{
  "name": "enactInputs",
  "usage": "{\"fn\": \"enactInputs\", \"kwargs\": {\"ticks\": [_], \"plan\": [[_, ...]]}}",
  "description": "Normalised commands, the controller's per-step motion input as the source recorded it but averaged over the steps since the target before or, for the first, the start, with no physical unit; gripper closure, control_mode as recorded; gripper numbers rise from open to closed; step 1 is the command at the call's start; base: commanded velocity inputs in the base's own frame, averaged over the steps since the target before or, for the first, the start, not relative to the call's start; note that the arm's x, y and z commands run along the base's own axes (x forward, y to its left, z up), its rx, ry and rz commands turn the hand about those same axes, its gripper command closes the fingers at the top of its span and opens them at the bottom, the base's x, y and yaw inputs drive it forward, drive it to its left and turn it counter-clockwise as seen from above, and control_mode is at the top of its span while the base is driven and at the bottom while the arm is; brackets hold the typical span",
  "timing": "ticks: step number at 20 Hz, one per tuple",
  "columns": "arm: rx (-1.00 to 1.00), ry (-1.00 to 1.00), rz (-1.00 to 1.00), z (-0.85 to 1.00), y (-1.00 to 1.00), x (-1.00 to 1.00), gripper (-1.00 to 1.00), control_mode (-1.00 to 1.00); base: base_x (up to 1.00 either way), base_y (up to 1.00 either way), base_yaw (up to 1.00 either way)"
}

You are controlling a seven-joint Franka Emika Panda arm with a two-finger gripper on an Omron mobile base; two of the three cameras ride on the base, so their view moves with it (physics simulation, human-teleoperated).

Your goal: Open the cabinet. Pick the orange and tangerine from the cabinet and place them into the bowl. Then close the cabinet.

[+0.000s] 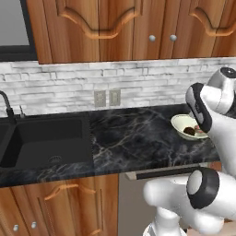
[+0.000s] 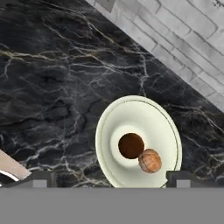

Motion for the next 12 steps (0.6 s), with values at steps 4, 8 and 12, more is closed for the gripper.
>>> {"fn": "enactInputs", "kwargs": {"ticks": [4,8,12], "plan": [[-0.01,-0.68,0.05,0.15,0.54,-0.89,-1.0,-1.0,0.0,0.0,0.0],[0.0,-0.57,0.0,0.51,0.53,-0.71,-1.0,-1.0,0.0,0.0,0.0],[0.0,-0.37,-0.03,0.96,0.38,-0.43,-1.0,-1.0,0.0,0.0,0.0]]}}
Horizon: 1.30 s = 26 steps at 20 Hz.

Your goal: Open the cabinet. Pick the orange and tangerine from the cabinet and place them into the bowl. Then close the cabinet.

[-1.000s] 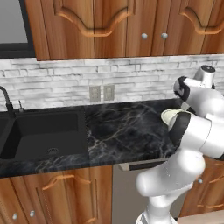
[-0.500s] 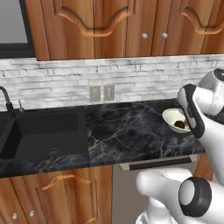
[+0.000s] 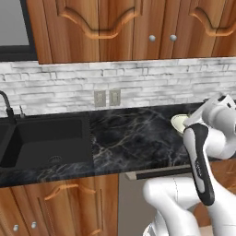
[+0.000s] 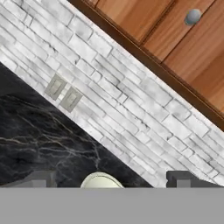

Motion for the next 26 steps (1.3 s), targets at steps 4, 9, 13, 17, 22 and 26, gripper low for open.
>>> {"fn": "enactInputs", "kwargs": {"ticks": [4,9,13,17,22,26], "plan": [[0.0,-0.14,0.0,1.0,0.09,-0.14,-1.0,-1.0,0.0,0.0,0.0],[0.0,0.02,0.0,1.0,0.01,-0.03,-1.0,-1.0,0.0,0.0,0.0],[0.0,0.3,0.01,1.0,0.01,-0.14,-1.0,-1.0,0.0,0.0,0.0],[0.0,0.32,0.04,0.75,0.04,-0.2,-1.0,-1.0,0.0,0.0,0.0],[-0.04,0.14,0.05,-0.01,0.22,-0.2,-1.0,-1.0,0.0,0.0,0.0],[0.0,0.0,0.0,0.0,0.0,0.0,-1.0,1.0,-0.06,0.0,0.0]]}}
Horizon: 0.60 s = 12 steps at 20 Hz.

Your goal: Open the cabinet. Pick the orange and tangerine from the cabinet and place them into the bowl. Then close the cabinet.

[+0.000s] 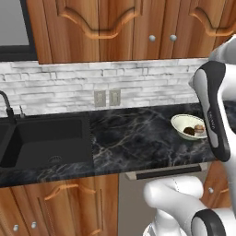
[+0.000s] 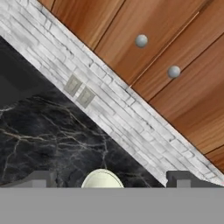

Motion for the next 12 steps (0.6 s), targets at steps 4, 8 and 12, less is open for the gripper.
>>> {"fn": "enactInputs", "kwargs": {"ticks": [4,8,12], "plan": [[0.0,0.0,0.0,0.0,0.0,0.0,-1.0,1.0,-0.64,0.43,0.22],[0.0,0.0,0.0,0.0,0.0,0.0,-1.0,1.0,-0.66,0.71,0.42],[0.0,0.0,0.0,0.0,0.0,0.0,-1.0,1.0,-0.06,0.33,0.76]]}}
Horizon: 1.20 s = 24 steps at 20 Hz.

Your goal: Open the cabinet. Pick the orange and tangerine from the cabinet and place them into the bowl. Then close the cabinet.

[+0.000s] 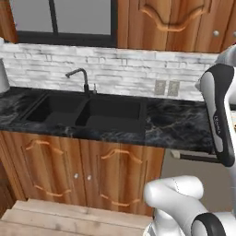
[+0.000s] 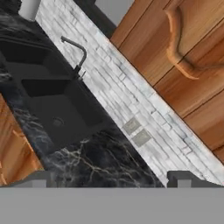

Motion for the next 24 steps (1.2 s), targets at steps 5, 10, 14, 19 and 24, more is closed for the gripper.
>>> {"fn": "enactInputs", "kwargs": {"ticks": [5,10,14,19,24], "plan": [[0.0,0.0,0.0,0.0,0.0,0.0,-1.0,1.0,0.0,0.07,0.84],[0.0,0.0,0.0,0.0,0.0,0.0,-1.0,1.0,0.08,0.0,0.83],[0.0,0.0,0.0,0.0,0.0,0.0,-1.0,1.0,0.29,0.0,0.76],[0.0,0.0,0.0,0.0,0.0,0.0,-1.0,1.0,0.22,0.0,0.8],[0.0,0.0,0.0,0.0,0.0,0.0,-1.0,1.0,0.32,-0.49,0.59]]}}
